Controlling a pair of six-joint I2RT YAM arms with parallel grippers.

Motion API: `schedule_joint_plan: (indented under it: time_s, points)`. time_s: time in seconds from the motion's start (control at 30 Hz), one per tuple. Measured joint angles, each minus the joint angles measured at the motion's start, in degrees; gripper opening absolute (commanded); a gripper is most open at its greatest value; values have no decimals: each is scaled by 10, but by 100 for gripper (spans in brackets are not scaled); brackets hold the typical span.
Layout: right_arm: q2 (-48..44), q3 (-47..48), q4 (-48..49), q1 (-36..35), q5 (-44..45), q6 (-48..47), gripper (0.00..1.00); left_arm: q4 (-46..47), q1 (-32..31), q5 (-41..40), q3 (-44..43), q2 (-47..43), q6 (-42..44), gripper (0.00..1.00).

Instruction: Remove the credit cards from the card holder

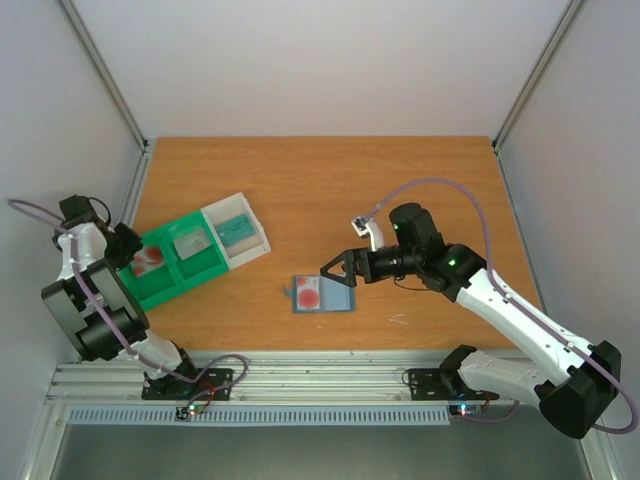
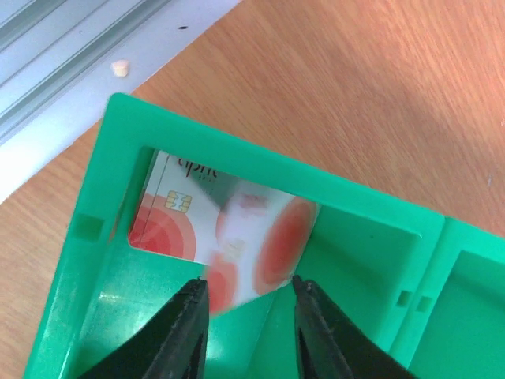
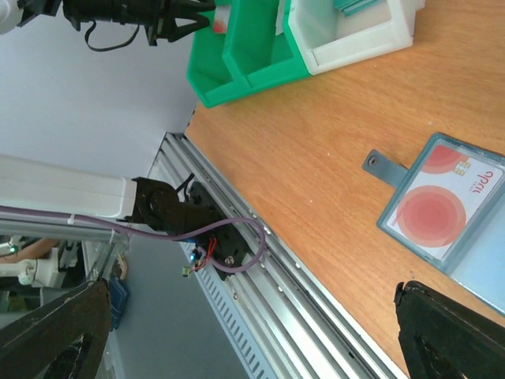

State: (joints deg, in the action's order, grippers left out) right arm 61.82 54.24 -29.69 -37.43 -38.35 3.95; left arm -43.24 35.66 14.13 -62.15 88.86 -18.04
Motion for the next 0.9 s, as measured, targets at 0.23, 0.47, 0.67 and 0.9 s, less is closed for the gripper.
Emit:
schedule_joint_plan:
  time_s: [0.23, 0.47, 0.67, 0.9]
  points:
    - [-17, -2, -8, 6, 22, 3, 98, -4, 0, -10, -1, -7, -22, 62]
    - [-20, -16, -14, 11, 29, 16, 98, -24, 0, -20, -11, -37, -36, 86]
    - [-16, -23, -19, 11, 33, 30, 95, -43, -6, -13, -11, -82, -45, 97]
    - [31, -23, -29, 12, 56, 48, 79, -51, -39, 32, -2, -157, -40, 99]
